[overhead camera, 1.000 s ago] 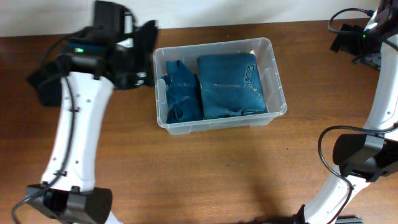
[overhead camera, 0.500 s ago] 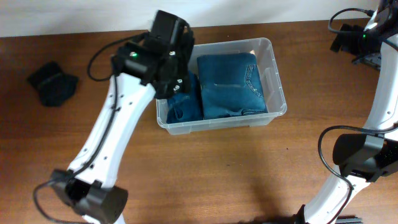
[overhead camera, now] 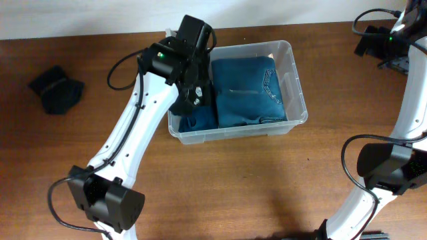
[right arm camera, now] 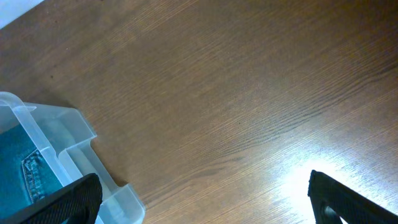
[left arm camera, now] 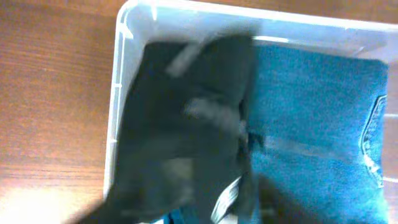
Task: Pack container
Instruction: 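Carry black garment with left gripper and lower onto teal garment, then move left gripper to the remaining black garment and grasp it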
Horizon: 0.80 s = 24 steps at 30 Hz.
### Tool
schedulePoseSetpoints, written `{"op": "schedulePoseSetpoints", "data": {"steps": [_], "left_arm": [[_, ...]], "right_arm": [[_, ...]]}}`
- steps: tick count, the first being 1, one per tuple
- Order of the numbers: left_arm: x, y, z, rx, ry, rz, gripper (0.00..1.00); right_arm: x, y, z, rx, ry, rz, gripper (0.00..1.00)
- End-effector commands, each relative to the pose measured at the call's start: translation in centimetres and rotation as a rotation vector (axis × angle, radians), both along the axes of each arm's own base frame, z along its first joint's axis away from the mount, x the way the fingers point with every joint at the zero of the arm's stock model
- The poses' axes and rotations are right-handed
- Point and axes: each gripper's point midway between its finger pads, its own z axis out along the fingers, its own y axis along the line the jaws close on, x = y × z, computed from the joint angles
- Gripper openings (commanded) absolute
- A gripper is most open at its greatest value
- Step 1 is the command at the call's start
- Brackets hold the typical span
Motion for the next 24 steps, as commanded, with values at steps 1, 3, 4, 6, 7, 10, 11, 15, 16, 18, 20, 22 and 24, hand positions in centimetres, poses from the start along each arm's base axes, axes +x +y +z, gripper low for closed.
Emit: {"op": "schedulePoseSetpoints", "data": {"steps": [1, 3, 4, 6, 7, 10, 11, 15, 16, 18, 20, 22, 24], "left_arm": [[0.4, 0.0, 1.5, -0.017, -0.048, 0.021, 0.96], [0.6, -0.1, 1.6, -0.008, -0.057, 0.000, 0.99], [0.8, -0.1, 1.8, 0.006, -0.068, -0.027, 0.99], [1.3, 0.4, 2.5, 0.038, -0.092, -0.077, 0.99], [1.6, 0.7, 2.8, 0.046, -0.099, -0.085, 0.99], [2.5, 2.9, 4.4, 0.078, -0.130, -0.096, 0.99], [2.8, 3.9, 4.8, 0.090, -0.137, -0.094, 0.99], [4.0, 9.9, 6.0, 0.155, -0.147, -0.016, 0.99], [4.4, 12.1, 6.0, 0.166, -0.145, 0.031, 0.99], [4.9, 16.1, 5.7, 0.181, -0.132, 0.102, 0.99], [5.1, 20.0, 5.3, 0.192, -0.114, 0.175, 0.99], [5.4, 24.2, 4.4, 0.214, -0.092, 0.236, 0.99], [5.9, 28.0, 3.2, 0.234, -0.073, 0.287, 0.99]], "right_arm": [[-0.1, -0.2, 0.3, -0.005, -0.008, -0.017, 0.98], [-0.1, -0.2, 0.3, -0.005, -0.008, -0.017, 0.98], [-0.1, -0.2, 0.3, -0.005, -0.008, -0.017, 0.98], [-0.1, -0.2, 0.3, -0.005, -0.008, -0.017, 0.98], [-0.1, -0.2, 0.3, -0.005, -0.008, -0.017, 0.98], [-0.1, -0.2, 0.3, -0.005, -0.008, -0.017, 0.98], [-0.1, -0.2, 0.3, -0.005, -0.008, -0.017, 0.98], [-0.1, -0.2, 0.3, -0.005, -0.008, -0.017, 0.98], [-0.1, -0.2, 0.3, -0.005, -0.008, -0.017, 0.98], [-0.1, -0.2, 0.3, -0.005, -0.008, -0.017, 0.98], [-0.1, -0.2, 0.3, -0.005, -0.008, -0.017, 0.98], [-0.1, -0.2, 0.3, -0.005, -0.008, -0.017, 0.98], [-0.1, -0.2, 0.3, -0.005, -0.008, -0.017, 0.98]]}}
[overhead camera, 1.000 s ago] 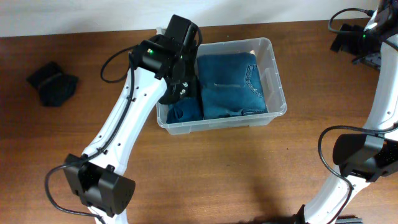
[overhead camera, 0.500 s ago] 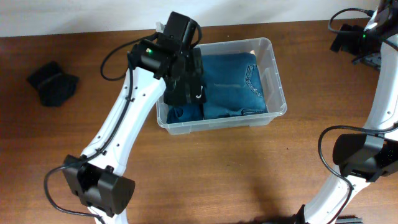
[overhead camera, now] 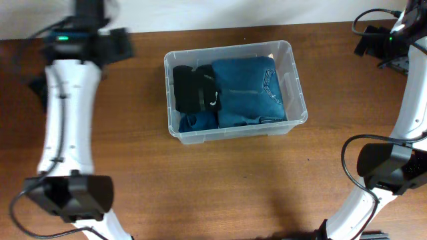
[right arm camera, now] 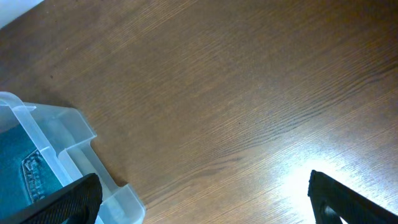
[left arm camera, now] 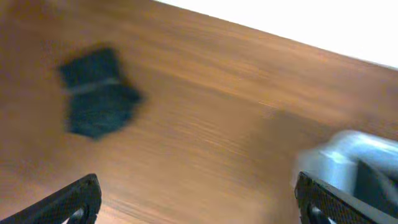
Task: Pack container
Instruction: 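Move left gripper to the remaining black garment and grasp it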
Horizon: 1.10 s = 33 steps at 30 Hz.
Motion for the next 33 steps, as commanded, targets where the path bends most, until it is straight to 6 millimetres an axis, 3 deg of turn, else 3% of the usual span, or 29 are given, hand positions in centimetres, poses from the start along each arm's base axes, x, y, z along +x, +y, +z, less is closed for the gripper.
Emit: {"op": "schedulePoseSetpoints", "data": {"steps": [1, 3, 8, 10, 11, 15, 22, 30, 33], "left_arm": [[0.9, 6.0, -2.0, 0.051, 0.039, 0.063, 0.99], [1.6, 8.8, -3.9, 0.036, 0.050, 0.099, 0.99], [3.8, 12.6, -10.9, -0.034, 0.111, 0.080, 0.99], [4.2, 13.6, -13.4, -0.044, 0.139, 0.095, 0.99], [4.4, 14.2, -15.5, -0.051, 0.165, 0.105, 0.99], [4.8, 15.0, -19.4, -0.056, 0.208, 0.105, 0.99], [5.2, 15.3, -23.2, -0.043, 0.255, 0.068, 0.99], [4.0, 15.1, -26.6, -0.058, 0.345, 0.072, 0.99], [3.7, 15.0, -27.2, -0.059, 0.362, 0.073, 0.89]], "right_arm": [[-0.1, -0.2, 0.3, -0.006, -0.008, -0.017, 0.98], [-0.1, -0.2, 0.3, -0.006, -0.008, -0.017, 0.99], [-0.1, -0.2, 0.3, -0.006, -0.008, -0.017, 0.98], [-0.1, -0.2, 0.3, -0.006, -0.008, -0.017, 0.98], [-0.1, -0.2, 0.3, -0.006, -0.008, -0.017, 0.98], [-0.1, -0.2, 0.3, -0.006, -0.008, -0.017, 0.99], [-0.1, -0.2, 0.3, -0.006, -0.008, -0.017, 0.98], [-0.1, -0.2, 0.3, -0.006, -0.008, -0.017, 0.98], [-0.1, -0.2, 0.3, -0.006, -0.008, -0.017, 0.98]]}}
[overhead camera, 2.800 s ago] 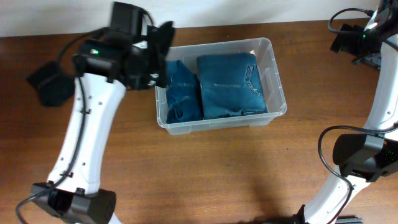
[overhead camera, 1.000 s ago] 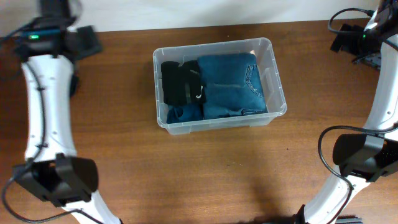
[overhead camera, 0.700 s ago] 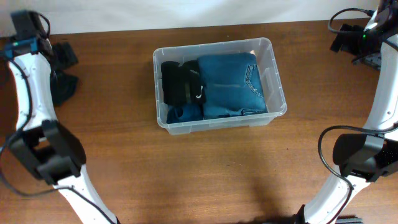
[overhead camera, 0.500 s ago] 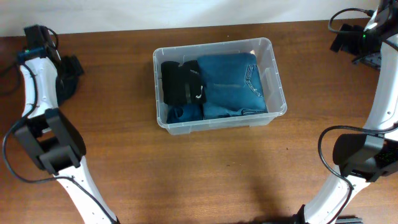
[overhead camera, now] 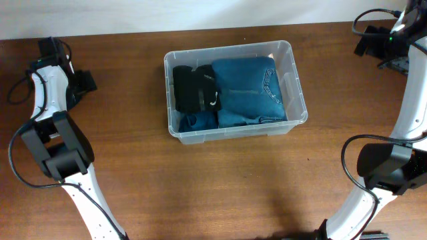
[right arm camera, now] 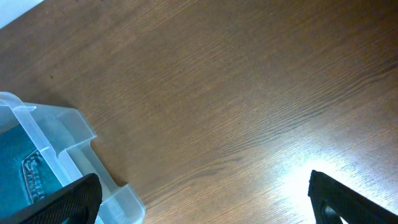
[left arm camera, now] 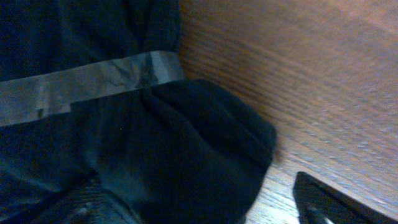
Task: Pack container
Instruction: 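Move left gripper to the remaining black garment and grasp it, then carry the black taped garment with left gripper into the bin's right side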
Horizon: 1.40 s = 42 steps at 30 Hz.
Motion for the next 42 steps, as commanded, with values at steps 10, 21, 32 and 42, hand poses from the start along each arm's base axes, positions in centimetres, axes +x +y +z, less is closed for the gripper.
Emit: {"op": "schedulePoseSetpoints", "data": {"steps": [10, 21, 32, 42], "left_arm": [[-1.6, 0.2, -1.2, -0.001, 0.087, 0.000, 0.01], [-2.0, -1.5, 12.3, 0.009, 0.021, -0.028, 0.01], [-0.8, -15.0, 22.8, -0.053, -0.201, -0.291, 0.01], [-3.2, -32.7, 22.6, -0.009, -0.154, -0.633, 0.01]], "right_arm": [[-0.1, -0.2, 0.3, -0.006, -0.008, -0.017, 0.98], [-0.1, -0.2, 0.3, -0.006, -0.008, -0.017, 0.98], [-0.1, -0.2, 0.3, -0.006, -0.008, -0.017, 0.98], [-0.1, -0.2, 0.3, -0.006, -0.008, -0.017, 0.98]]}}
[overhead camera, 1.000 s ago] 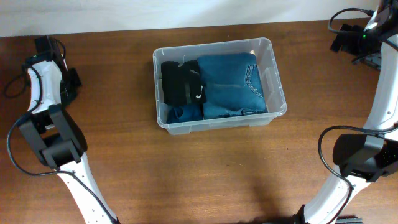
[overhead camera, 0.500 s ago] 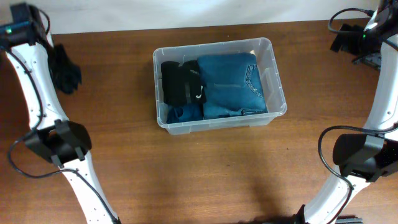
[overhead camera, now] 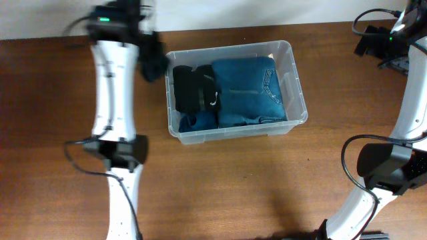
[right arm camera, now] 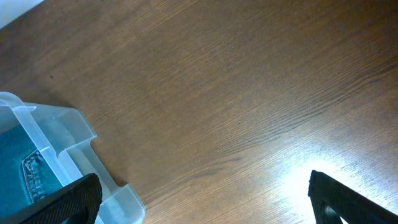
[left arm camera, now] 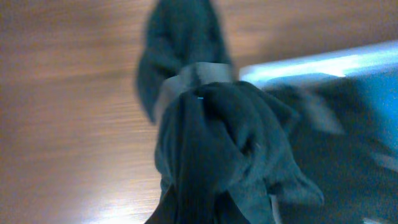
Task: Pack container
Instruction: 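Carry the black taped garment with left gripper into the bin's right side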
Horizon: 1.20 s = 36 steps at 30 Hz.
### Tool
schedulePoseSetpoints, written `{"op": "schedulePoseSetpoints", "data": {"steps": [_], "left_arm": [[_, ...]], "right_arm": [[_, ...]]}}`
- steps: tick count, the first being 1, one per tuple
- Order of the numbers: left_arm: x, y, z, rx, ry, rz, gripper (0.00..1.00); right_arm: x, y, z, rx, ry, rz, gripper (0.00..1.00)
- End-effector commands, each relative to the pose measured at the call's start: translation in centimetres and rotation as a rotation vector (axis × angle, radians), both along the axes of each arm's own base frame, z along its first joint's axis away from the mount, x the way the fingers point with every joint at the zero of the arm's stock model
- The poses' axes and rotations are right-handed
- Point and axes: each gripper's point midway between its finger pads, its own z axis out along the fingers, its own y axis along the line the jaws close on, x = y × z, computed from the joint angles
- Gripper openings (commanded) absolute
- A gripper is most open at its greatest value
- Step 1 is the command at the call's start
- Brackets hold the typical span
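Observation:
The clear plastic container holds folded blue jeans and, at its left end, a black garment. My left gripper hangs just outside the container's left wall, shut on a dark taped cloth bundle. The bundle fills the left wrist view and hides the fingers; the container's rim shows to its right. My right gripper stands open and empty over bare table at the far right back, with the container's corner at the left of its view.
The brown wooden table carries nothing else loose. The right arm's base and cables stand at the right edge. The left arm runs down the table's left half from its base at the front.
My left gripper was at the table's far left, around the dark bundle lying there. Now it holds the bundle in the air beside the container's left wall. The right arm has not moved.
My left gripper was inside the container with the black garment. Then the garment lay in the container and the gripper was open near the table's back left. It then stood at the dark bundle, which now hangs from it by the container.

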Motion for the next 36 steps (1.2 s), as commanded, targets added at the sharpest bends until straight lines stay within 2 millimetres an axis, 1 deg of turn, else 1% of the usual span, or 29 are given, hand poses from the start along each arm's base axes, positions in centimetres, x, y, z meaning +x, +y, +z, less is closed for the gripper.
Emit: {"op": "schedulePoseSetpoints", "data": {"steps": [1, 3, 6, 9, 15, 20, 28, 31, 34, 35, 36], "left_arm": [[-1.5, -4.1, 2.3, 0.051, -0.062, -0.079, 0.01], [-2.3, -6.1, 2.4, 0.110, -0.076, -0.113, 0.01], [-3.1, -8.0, 3.0, 0.197, -0.116, -0.141, 0.01], [-4.0, -9.8, 3.5, 0.241, -0.144, -0.171, 0.01], [-5.9, -13.1, 4.7, 0.226, -0.175, -0.243, 0.01], [-7.9, -16.6, 4.4, 0.149, -0.154, -0.312, 0.01], [-9.5, -19.3, 3.3, 0.068, -0.125, -0.205, 0.01], [-9.7, -19.6, 2.7, 0.068, -0.111, -0.190, 0.01], [-9.5, -19.8, 1.8, 0.078, -0.096, -0.191, 0.01], [-9.4, -19.9, 1.4, 0.084, -0.088, -0.192, 0.02], [-9.3, -20.0, 1.0, 0.088, -0.081, -0.193, 0.13]], "right_arm": [[-0.1, -0.2, 0.3, -0.006, -0.008, -0.017, 0.98], [-0.1, -0.2, 0.3, -0.006, -0.008, -0.017, 0.98], [-0.1, -0.2, 0.3, -0.006, -0.008, -0.016, 0.98], [-0.1, -0.2, 0.3, -0.006, -0.008, -0.017, 0.98], [-0.1, -0.2, 0.3, -0.006, -0.008, -0.017, 0.98], [-0.1, -0.2, 0.3, -0.006, -0.008, -0.017, 0.99], [-0.1, -0.2, 0.3, -0.006, -0.008, -0.017, 0.99], [-0.1, -0.2, 0.3, -0.006, -0.008, -0.017, 0.98], [-0.1, -0.2, 0.3, -0.006, -0.008, -0.017, 0.99], [-0.1, -0.2, 0.3, -0.006, -0.008, -0.017, 0.99], [-0.1, -0.2, 0.3, -0.006, -0.008, -0.017, 0.99]]}}
